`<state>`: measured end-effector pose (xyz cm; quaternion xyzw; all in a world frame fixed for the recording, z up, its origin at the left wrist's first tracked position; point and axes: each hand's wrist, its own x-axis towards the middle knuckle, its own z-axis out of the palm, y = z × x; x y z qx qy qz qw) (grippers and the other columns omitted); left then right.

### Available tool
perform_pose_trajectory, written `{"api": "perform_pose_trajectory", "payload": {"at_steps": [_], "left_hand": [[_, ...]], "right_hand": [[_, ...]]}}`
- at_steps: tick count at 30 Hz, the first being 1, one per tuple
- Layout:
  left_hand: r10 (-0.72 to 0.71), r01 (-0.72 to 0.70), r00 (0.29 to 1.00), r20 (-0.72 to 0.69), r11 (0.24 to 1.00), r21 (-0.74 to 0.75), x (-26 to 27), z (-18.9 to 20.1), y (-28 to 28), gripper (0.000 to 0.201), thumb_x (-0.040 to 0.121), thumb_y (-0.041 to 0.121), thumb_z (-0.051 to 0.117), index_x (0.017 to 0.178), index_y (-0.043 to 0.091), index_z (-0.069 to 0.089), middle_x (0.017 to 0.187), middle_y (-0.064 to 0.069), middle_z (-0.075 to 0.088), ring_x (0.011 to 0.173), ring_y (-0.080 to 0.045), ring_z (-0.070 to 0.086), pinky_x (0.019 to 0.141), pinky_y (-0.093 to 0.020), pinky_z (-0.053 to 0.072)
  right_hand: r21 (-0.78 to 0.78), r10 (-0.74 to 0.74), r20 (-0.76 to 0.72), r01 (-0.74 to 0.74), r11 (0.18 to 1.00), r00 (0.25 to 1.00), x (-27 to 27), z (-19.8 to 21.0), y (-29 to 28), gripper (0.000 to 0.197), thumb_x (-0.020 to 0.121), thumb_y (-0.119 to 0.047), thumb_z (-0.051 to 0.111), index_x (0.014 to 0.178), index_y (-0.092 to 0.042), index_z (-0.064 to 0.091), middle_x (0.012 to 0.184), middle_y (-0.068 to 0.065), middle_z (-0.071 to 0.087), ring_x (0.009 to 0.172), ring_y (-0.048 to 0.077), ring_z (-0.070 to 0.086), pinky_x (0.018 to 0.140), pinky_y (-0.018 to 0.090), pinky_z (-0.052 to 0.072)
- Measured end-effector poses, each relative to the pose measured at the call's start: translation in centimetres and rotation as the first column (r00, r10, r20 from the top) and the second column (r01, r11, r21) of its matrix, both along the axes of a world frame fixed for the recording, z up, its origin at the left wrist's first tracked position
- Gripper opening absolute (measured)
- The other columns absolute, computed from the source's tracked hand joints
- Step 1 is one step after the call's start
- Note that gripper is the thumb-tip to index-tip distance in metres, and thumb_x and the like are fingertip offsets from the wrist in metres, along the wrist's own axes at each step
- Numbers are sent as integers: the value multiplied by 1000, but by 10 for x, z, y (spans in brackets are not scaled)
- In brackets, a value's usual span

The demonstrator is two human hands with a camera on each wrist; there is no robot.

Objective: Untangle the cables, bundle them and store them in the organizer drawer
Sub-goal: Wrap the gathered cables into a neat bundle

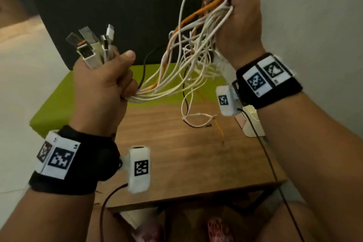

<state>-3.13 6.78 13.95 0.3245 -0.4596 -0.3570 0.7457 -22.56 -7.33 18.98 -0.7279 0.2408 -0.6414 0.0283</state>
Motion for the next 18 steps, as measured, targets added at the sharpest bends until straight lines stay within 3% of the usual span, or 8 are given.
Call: {"api": "perform_pose_trajectory", "payload": {"at_steps": [4, 8, 13, 15, 17, 18], "left_hand": [[67, -71, 997, 35, 991, 118, 0, -37, -18, 34, 88, 1, 59, 72, 21, 37, 55, 3, 21, 44, -11, 18, 44, -23, 23], [50, -69, 996, 78, 965, 252, -8, -81, -36, 30, 83, 7, 64, 73, 23, 41, 59, 4, 29, 46, -9, 26, 43, -22, 27], [23, -34, 999, 40, 949, 313, -15, -108, -64, 29, 81, 8, 64, 73, 22, 40, 59, 4, 29, 46, -9, 25, 43, -22, 25], [28, -42, 999, 47, 949, 311, -18, -114, -78, 31, 82, 7, 64, 72, 23, 39, 59, 3, 27, 46, -11, 23, 44, -23, 24], [45, -72, 995, 90, 947, 313, -21, -120, -91, 33, 84, 7, 65, 71, 23, 40, 59, 2, 28, 47, -13, 24, 45, -25, 26], [55, -86, 993, 107, 944, 318, -22, -124, -96, 33, 85, 7, 66, 71, 23, 40, 58, 3, 29, 47, -13, 25, 45, -25, 27]], "right_hand": [[227, -11, -82, 30, 973, 997, -4, -78, -13, 8, 90, -15, 57, 93, -14, 65, 89, 1, 69, 81, 19, 66, 74, 42, 54], [351, 59, -154, -1, 936, 986, -9, -139, -23, 12, 89, -6, 56, 93, -13, 64, 85, 2, 66, 75, 16, 63, 65, 39, 52], [291, 23, -215, 42, 956, 976, -13, -157, -42, 10, 93, -5, 54, 93, -11, 63, 85, 0, 62, 72, 13, 57, 63, 32, 50], [266, -5, -224, 66, 962, 975, -14, -162, -46, 9, 93, -3, 54, 93, -9, 62, 87, 2, 61, 74, 16, 58, 66, 34, 51], [359, 63, -344, 69, 931, 937, -15, -170, -44, 13, 91, -1, 55, 101, -9, 60, 95, 2, 59, 82, 20, 59, 72, 37, 53], [500, 171, -467, 99, 860, 868, -17, -176, -40, 19, 91, -3, 58, 107, -12, 59, 101, -1, 58, 85, 18, 58, 73, 34, 53]]}}
